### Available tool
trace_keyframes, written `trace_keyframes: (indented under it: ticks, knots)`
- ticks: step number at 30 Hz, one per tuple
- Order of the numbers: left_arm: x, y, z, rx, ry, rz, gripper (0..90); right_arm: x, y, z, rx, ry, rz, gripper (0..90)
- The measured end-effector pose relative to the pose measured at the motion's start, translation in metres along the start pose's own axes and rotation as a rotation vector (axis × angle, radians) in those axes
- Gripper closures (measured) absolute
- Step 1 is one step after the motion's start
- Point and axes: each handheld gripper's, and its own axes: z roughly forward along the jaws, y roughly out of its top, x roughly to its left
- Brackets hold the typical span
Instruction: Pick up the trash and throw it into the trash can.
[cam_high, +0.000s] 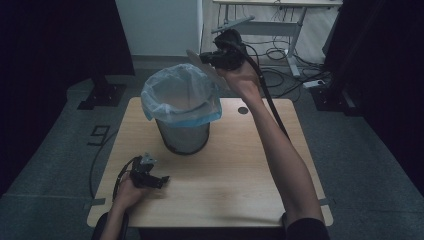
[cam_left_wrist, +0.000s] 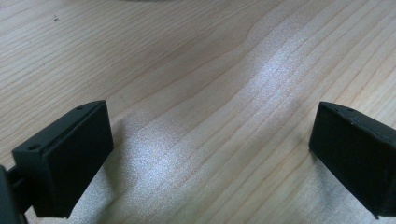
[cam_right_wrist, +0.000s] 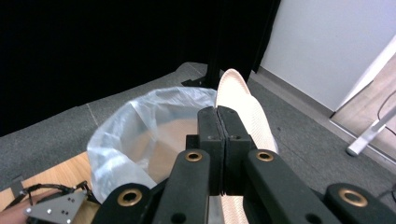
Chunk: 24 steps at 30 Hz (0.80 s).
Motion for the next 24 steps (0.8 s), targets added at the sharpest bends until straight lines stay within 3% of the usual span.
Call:
trace_keyframes:
  ticks: [7, 13, 14, 15, 16, 17, 18, 21, 22, 24]
  knots:
    - [0.0, 0.0, 0.0, 0.001, 0.0, 0.001, 0.0, 0.013, 0.007, 0.019, -0.023, 0.051, 0.007, 89.0]
    - [0.0, 0.0, 0.0, 0.001, 0.0, 0.001, 0.0, 0.017, 0.005, 0.034, -0.009, 0.082, 0.012, 88.3]
    - [0.0, 0.0, 0.0, 0.001, 0.0, 0.0, 0.0, 0.016, 0.003, 0.039, 0.003, 0.096, 0.023, 76.1]
    - [0.0, 0.0, 0.0, 0.001, 0.0, 0.0, 0.0, 0.016, 0.003, 0.039, 0.003, 0.096, 0.023, 76.1]
    - [0.0, 0.0, 0.0, 0.001, 0.0, 0.001, 0.0, 0.015, 0.0, 0.044, 0.017, 0.063, 0.021, 62.0]
    - [0.0, 0.0, 0.0, 0.001, 0.0, 0.001, 0.0, 0.015, 0.0, 0.044, 0.017, 0.063, 0.021, 62.0]
    - [0.0, 0.0, 0.0, 0.0, 0.0, 0.0, 0.0, 0.013, -0.003, 0.047, 0.031, 0.043, 0.016, 52.9]
    - [0.0, 0.0, 0.0, 0.0, 0.0, 0.0, 0.0, 0.011, -0.005, 0.048, 0.032, 0.031, 0.018, 46.9]
    - [0.0, 0.0, 0.0, 0.0, 0.0, 0.0, 0.0, 0.01, -0.008, 0.048, 0.023, 0.028, 0.023, 40.7]
    - [0.0, 0.0, 0.0, 0.001, 0.0, 0.0, 0.0, 0.009, -0.009, 0.048, 0.024, 0.024, 0.022, 37.8]
